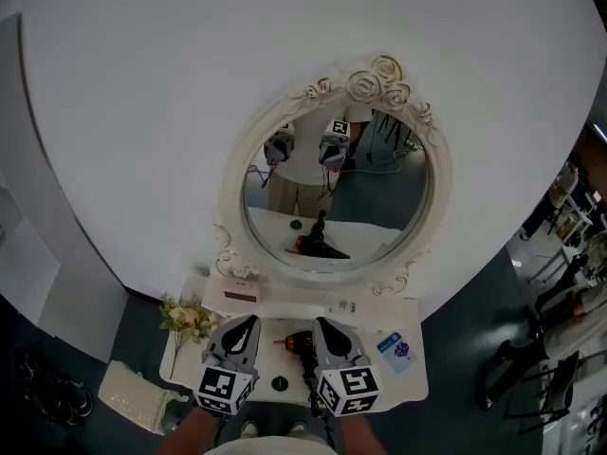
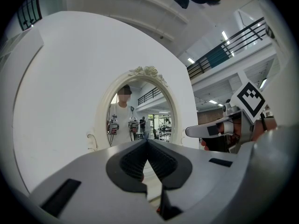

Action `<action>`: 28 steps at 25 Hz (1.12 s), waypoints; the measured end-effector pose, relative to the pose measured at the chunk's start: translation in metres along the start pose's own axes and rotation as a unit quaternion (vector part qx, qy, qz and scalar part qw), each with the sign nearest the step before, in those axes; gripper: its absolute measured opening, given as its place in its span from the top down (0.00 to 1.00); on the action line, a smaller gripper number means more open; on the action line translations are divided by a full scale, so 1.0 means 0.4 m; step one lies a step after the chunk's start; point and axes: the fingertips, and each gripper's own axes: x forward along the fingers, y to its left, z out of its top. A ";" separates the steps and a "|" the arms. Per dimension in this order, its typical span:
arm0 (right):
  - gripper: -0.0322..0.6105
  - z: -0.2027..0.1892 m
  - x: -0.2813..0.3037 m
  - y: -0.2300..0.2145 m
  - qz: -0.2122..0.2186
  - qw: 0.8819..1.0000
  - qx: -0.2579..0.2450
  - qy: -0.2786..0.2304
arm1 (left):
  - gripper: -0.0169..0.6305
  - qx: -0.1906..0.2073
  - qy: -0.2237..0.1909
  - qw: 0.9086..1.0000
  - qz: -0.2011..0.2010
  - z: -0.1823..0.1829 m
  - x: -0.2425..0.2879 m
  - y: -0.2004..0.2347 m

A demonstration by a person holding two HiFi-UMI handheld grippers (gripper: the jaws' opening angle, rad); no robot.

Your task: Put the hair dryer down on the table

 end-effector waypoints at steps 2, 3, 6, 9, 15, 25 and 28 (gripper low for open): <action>0.93 0.001 -0.001 0.000 -0.001 1.000 0.000 -0.001 | 0.96 -0.001 0.002 1.000 0.001 -0.006 -0.001 0.001; 0.93 0.002 -0.001 0.001 -0.001 1.000 0.001 -0.001 | 0.96 -0.002 0.002 1.000 0.001 -0.008 -0.002 0.001; 0.93 0.001 0.002 0.002 0.000 1.000 0.000 0.000 | 0.96 0.000 0.002 1.000 -0.001 -0.004 -0.001 0.001; 0.93 -0.001 0.004 0.003 -0.001 1.000 -0.001 0.002 | 0.96 0.001 0.001 1.000 -0.003 0.001 0.001 0.002; 0.93 -0.004 0.006 0.004 -0.001 1.000 -0.002 0.003 | 0.96 0.000 0.002 1.000 -0.003 -0.007 0.000 0.004; 0.93 -0.005 0.008 0.001 -0.001 1.000 -0.003 0.004 | 0.96 -0.002 0.003 1.000 0.003 -0.012 0.003 0.008; 0.93 -0.006 0.008 -0.001 -0.001 1.000 -0.005 0.005 | 0.96 0.002 0.001 1.000 -0.002 0.002 0.004 0.001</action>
